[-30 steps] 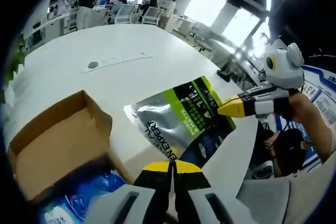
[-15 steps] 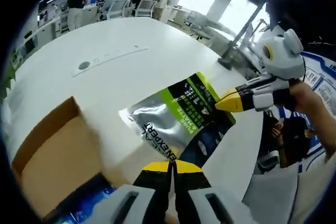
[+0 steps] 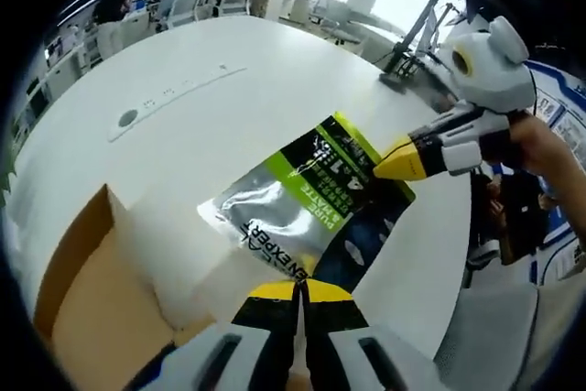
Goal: Operate the shoe box by opening the lid, removing the specified soft item, and placing it in the target area until the item is outside and the box remains undamaged.
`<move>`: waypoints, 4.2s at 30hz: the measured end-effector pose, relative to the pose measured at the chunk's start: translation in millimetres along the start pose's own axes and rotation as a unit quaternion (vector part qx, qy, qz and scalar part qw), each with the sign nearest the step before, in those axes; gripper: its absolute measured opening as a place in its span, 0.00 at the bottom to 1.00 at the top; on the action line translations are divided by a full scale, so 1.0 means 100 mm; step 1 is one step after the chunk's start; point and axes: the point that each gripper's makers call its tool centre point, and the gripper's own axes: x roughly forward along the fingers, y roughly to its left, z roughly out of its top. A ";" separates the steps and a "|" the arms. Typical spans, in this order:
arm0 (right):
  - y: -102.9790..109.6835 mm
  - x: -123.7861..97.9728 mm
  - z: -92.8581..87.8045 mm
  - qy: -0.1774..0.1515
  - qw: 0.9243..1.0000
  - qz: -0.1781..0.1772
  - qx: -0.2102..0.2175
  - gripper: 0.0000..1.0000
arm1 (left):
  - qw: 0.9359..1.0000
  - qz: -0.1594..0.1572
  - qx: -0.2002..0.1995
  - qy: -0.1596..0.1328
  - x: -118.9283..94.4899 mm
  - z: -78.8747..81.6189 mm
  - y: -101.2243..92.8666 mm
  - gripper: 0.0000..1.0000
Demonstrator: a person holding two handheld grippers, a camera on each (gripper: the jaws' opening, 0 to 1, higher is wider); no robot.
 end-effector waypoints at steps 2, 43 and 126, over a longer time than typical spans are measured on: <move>-0.01 0.04 -0.01 0.003 1.000 0.001 0.001 0.00 | 1.000 0.002 0.008 0.008 0.03 -0.02 0.02 0.00; -0.12 0.54 -0.13 0.024 1.000 0.000 -0.021 0.00 | 0.984 0.061 0.132 0.104 0.38 -0.22 0.25 0.02; 0.75 -0.51 -0.04 -0.073 0.980 0.014 -0.183 0.39 | 0.991 0.071 0.063 -0.096 -1.20 -0.34 0.03 0.36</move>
